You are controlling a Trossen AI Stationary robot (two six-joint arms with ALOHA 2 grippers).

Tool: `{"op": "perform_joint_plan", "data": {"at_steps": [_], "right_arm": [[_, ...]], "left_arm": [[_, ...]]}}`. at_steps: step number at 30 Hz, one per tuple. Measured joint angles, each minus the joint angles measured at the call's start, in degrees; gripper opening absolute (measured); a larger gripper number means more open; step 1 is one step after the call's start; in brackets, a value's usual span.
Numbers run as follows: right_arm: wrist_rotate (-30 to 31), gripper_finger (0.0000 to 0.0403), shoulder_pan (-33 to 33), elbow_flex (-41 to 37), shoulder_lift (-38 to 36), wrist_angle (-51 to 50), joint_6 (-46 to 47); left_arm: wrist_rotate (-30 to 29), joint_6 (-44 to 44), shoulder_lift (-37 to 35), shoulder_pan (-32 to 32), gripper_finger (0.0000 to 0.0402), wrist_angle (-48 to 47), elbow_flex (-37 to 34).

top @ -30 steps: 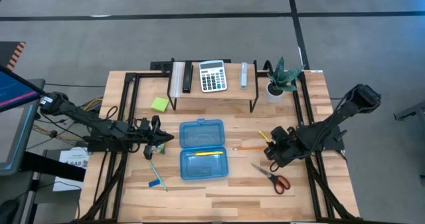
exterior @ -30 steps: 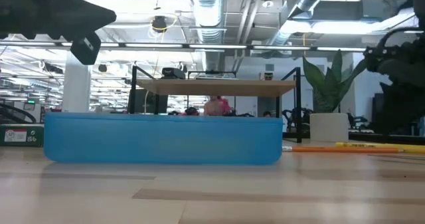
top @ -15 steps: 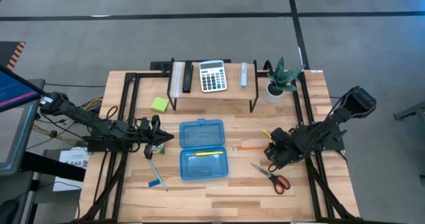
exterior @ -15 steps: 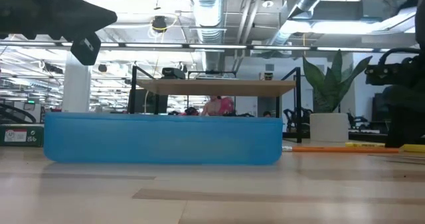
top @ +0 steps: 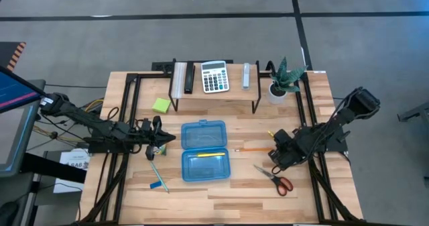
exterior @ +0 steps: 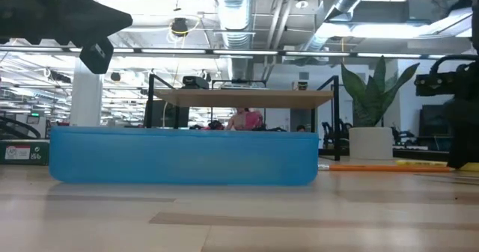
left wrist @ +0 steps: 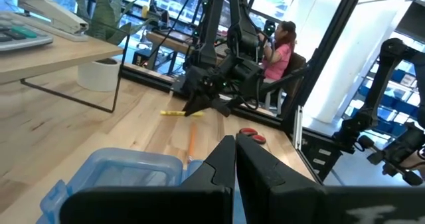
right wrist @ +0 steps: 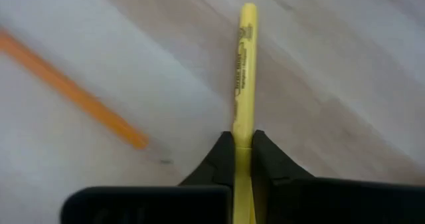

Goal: Pack school essentials
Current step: Put the yellow pen into the blue supply box

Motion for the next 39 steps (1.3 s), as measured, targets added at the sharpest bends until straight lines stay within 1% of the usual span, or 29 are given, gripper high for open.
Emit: {"op": "perform_joint_plan", "data": {"at_steps": [2, 7, 10, 11, 12, 20, 23, 28, 33, 39], "right_arm": [[0.57, 0.0014, 0.00, -0.26, -0.27, -0.87, -0.12], [0.83, 0.0025, 0.00, 0.64, -1.04, -1.51, -0.09], [1.18, 0.0012, -0.03, 2.18, -1.43, -2.64, -0.79], [2.66, 0.0006, 0.00, 2.80, -1.68, -2.48, -1.45], [2.89, 0.0002, 0.00, 3.15, -1.86, -2.46, -2.01], [5.01, 0.0001, -0.02, 6.15, -1.64, -2.43, -5.43], [5.51, 0.0004, 0.00, 6.40, -1.66, -2.36, -5.20], [5.51, 0.0037, 2.02, 6.43, -1.67, -2.59, -3.12], [5.97, 0.0078, 7.57, 6.44, -1.68, -3.06, 1.50], [11.37, 0.0123, 16.68, 3.86, -1.70, -3.16, 12.32]], "left_arm": [[-0.07, 0.00, 0.02, 0.00, 0.0000, 0.01, 0.00], [-0.36, 0.07, 0.01, 0.00, 0.0000, 0.00, 0.00], [-0.39, 0.07, 0.02, 0.02, 0.0000, -0.02, 0.00], [-0.40, 0.07, 0.02, 0.02, 0.0000, -0.02, 0.00], [-0.41, 0.07, 0.00, 0.00, 0.0000, -0.04, 0.00], [-0.85, -0.46, 0.00, 0.00, 0.0000, -0.41, 0.02], [-0.85, -0.47, 0.01, 0.01, 0.0000, -0.42, 0.02], [-0.83, -0.55, 0.02, 0.02, 0.0000, -0.39, 0.02], [-0.83, -0.59, 0.02, 0.00, 0.0000, -0.39, 0.02], [-0.88, -1.07, 0.02, 0.00, 0.0000, -0.35, 0.02]]}}
